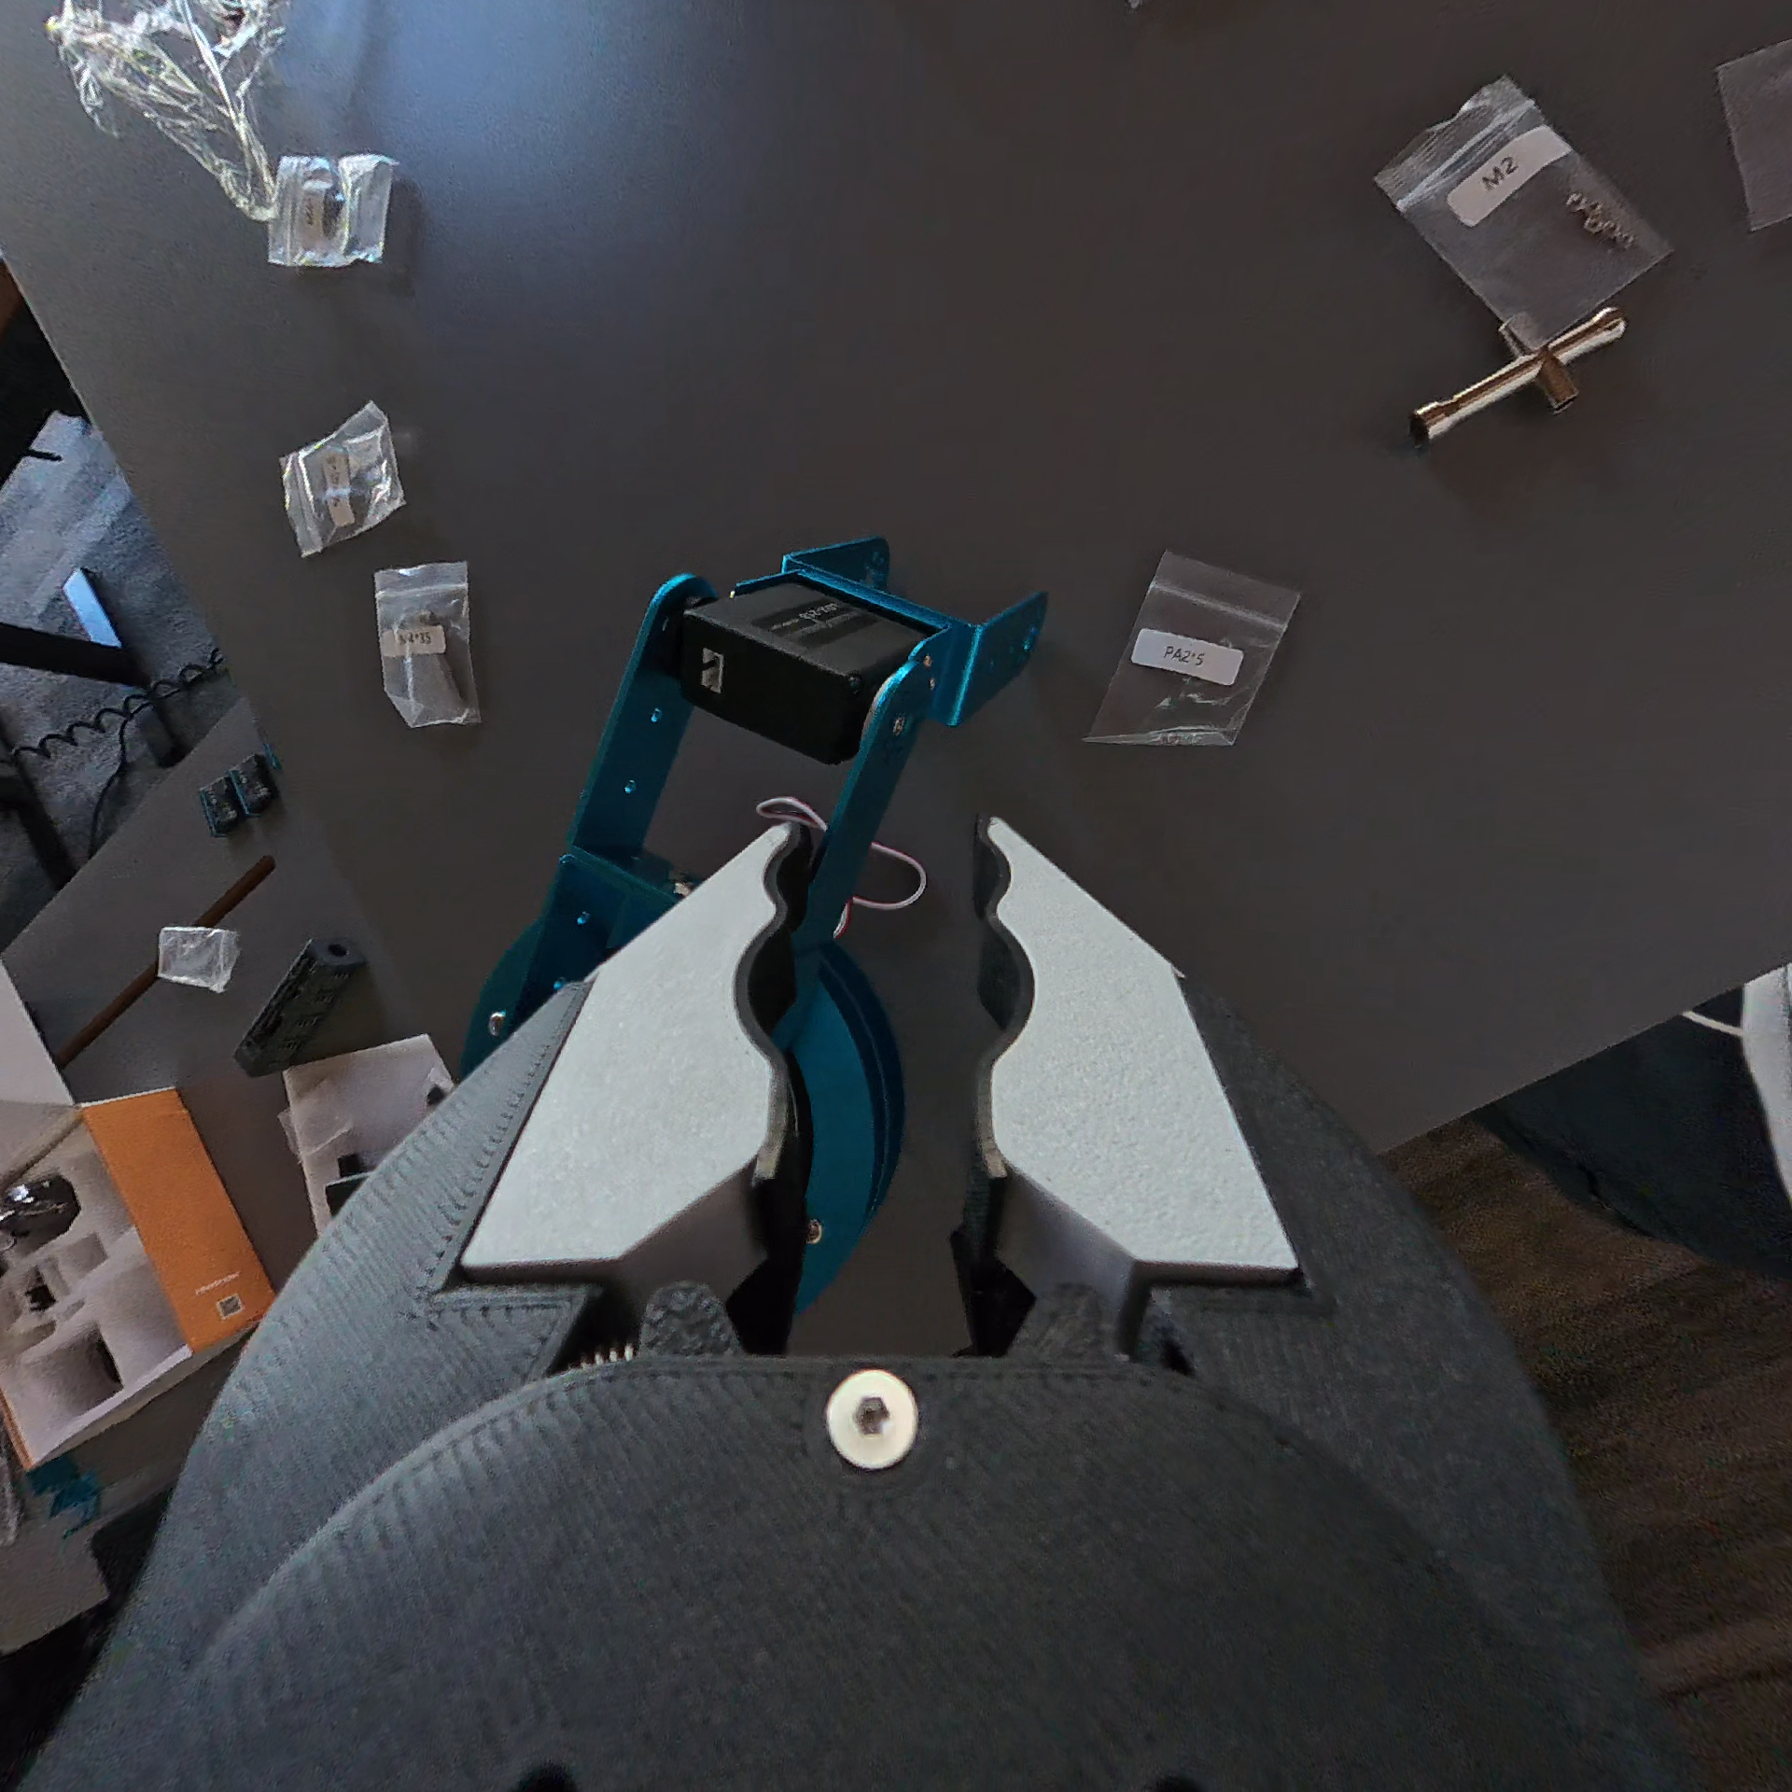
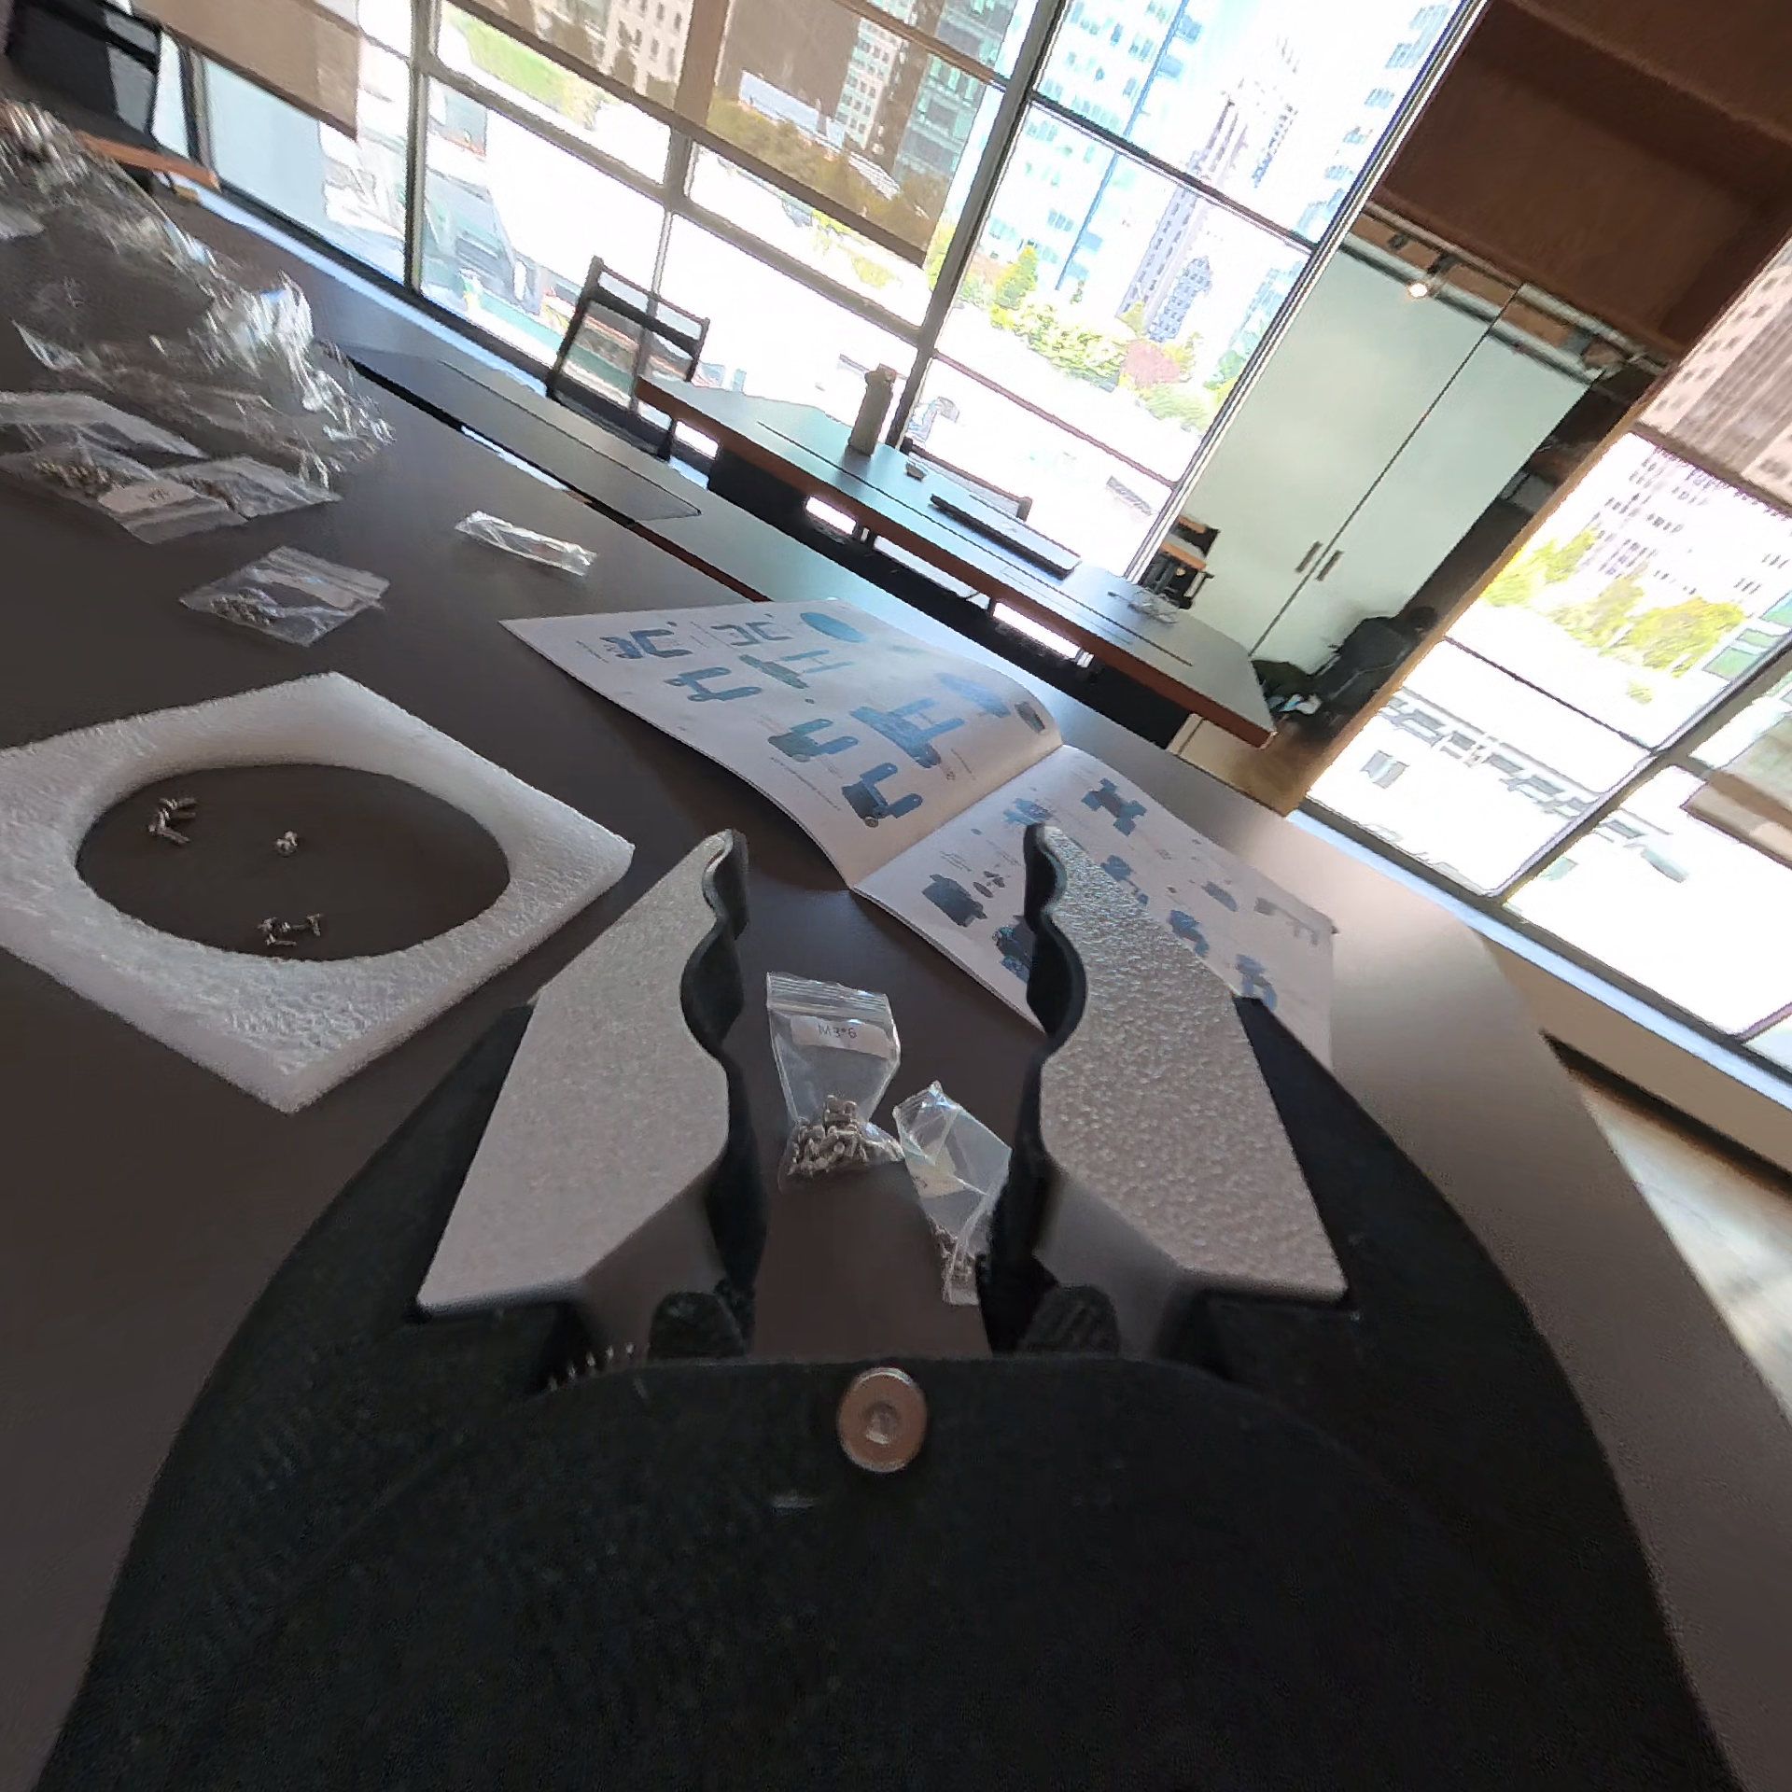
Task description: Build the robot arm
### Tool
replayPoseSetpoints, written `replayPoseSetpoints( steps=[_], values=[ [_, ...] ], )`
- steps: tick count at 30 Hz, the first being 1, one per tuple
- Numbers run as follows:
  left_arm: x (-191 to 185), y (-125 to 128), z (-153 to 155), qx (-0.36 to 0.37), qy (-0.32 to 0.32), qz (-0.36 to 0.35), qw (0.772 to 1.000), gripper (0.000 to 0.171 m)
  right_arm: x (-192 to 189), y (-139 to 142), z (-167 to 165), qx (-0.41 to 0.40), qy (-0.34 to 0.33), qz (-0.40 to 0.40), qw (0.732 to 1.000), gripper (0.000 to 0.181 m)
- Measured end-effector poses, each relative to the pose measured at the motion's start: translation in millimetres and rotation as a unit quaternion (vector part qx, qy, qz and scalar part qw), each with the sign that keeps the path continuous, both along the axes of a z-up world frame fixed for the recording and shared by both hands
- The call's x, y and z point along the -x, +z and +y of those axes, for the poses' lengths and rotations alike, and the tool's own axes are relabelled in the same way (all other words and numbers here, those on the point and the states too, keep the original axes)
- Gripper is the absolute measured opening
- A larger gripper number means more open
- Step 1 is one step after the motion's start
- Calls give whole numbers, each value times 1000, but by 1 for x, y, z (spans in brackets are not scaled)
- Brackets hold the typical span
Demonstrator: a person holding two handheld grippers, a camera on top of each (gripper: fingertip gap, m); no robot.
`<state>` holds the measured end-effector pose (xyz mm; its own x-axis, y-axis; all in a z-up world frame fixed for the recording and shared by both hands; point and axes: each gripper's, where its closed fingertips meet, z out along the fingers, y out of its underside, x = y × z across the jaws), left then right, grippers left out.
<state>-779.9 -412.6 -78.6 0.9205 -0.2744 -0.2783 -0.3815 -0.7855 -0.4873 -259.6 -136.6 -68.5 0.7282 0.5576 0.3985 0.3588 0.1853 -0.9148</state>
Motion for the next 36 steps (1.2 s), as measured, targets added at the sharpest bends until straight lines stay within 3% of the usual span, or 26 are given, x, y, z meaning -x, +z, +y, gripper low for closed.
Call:
replayPoseSetpoints(
  steps=[9, 12, 24, 36],
  values=[
    [1, 1, 2, 19, 27, 35, 999, 25, -5, 0, 3, 35, 41, 65, 996, 56],
    [7, 3, 2, 22, 31, 57, 998, 9, -6, 5, 2, 27, 42, 77, 996, 53],
    [6, 2, 1, 73, 16, 43, 996, 7, -12, 9, -2, 19, 39, 86, 995, 51],
    [6, 2, 3, 65, 16, 22, 998, 7, -8, 8, -2, 20, 41, 82, 996, 51]
  ],
)
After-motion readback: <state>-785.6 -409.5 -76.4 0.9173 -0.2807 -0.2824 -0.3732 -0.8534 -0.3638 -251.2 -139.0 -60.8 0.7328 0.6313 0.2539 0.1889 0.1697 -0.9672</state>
